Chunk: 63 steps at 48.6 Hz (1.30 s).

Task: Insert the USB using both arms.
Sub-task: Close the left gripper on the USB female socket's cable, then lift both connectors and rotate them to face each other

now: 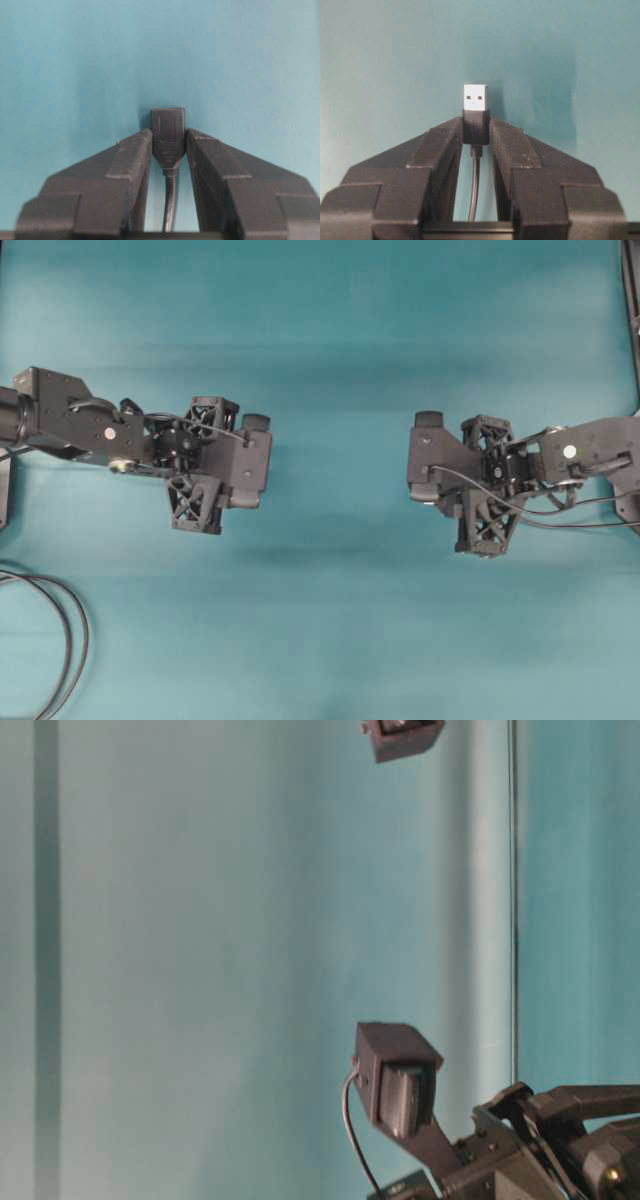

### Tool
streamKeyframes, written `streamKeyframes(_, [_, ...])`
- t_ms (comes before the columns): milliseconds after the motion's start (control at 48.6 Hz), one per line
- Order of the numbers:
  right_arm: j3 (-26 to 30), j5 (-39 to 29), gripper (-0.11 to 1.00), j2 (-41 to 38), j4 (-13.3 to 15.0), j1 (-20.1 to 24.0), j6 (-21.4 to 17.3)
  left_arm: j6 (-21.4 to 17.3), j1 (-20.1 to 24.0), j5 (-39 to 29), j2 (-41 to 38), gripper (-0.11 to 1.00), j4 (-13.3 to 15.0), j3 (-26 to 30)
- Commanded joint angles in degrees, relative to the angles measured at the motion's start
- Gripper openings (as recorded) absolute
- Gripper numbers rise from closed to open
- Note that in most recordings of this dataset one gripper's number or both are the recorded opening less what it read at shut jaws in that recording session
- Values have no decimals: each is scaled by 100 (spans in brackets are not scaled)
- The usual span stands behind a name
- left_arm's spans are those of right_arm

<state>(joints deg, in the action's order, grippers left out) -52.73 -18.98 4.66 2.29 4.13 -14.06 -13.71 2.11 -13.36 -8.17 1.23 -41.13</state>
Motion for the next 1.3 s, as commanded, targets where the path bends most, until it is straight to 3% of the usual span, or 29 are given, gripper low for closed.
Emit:
streamKeyframes(0, [97,-149,20,299,149,0,9,114,0,-299,176,23,9,97])
streamKeyframes(267, [167,-879,20,1081,659,-9,0,624,44,-738,949,23,457,422])
streamKeyframes(514, [176,-1090,20,1688,1160,-167,0,431,545,-2109,1389,23,1661,650])
streamKeyframes(617, [193,-1090,20,1828,1450,-255,0,-123,773,-2689,1397,23,2021,879])
streamKeyframes(699, [246,-1107,20,1863,1723,-308,0,-677,1046,-3006,1362,23,2549,1046])
streamKeyframes(967, [422,-1441,20,1863,2733,-325,-18,-2549,2250,-4025,1099,23,5414,1028])
streamKeyframes(1090, [483,-1556,20,1854,3340,-290,-53,-3138,2558,-4896,747,23,6337,1099])
streamKeyframes(1152, [510,-1635,20,1854,3718,-229,-105,-3226,2637,-5177,589,23,6530,1169])
streamKeyframes(1275, [536,-1907,20,1854,4579,-18,-325,-3226,2751,-5634,325,23,6583,1345])
